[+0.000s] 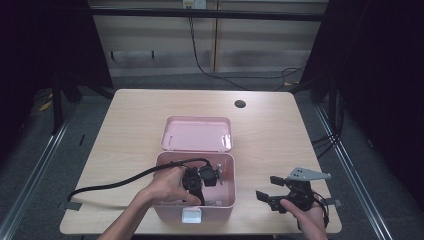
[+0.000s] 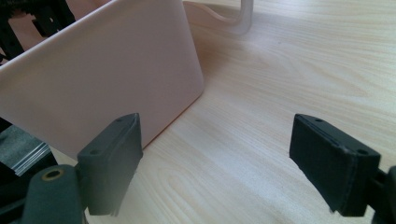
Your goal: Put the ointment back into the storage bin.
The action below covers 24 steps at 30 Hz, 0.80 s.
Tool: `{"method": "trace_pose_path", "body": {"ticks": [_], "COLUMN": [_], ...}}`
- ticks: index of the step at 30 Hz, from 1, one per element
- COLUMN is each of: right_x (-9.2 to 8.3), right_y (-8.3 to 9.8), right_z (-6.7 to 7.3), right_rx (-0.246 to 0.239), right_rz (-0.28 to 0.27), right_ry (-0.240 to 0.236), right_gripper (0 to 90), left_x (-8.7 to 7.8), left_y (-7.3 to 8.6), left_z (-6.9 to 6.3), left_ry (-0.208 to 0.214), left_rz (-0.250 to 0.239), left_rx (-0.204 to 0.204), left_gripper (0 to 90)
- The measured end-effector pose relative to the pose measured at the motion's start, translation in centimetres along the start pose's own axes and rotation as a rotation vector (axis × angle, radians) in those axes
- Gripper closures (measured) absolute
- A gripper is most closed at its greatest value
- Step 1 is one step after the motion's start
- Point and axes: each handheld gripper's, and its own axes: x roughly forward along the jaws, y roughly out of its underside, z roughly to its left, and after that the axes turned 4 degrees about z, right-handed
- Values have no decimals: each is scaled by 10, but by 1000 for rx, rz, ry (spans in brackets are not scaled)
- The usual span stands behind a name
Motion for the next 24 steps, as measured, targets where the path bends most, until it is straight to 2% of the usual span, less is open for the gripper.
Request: {"method": "trace_pose_path", "body": {"ticks": [16, 24], "right_x": [0, 0], "right_y": [0, 0], "right_z": [0, 1], "right_rx": [-5, -7], "right_rz": [3, 7], "right_ry": [4, 6], "right_gripper": [171, 171], "left_x": [13, 19], "left_y": [-4, -5], "left_z": [5, 9], "left_ry": [30, 51], "left_rz": [16, 30], "left_rx": [-2, 18], "left_gripper": [705, 703]}}
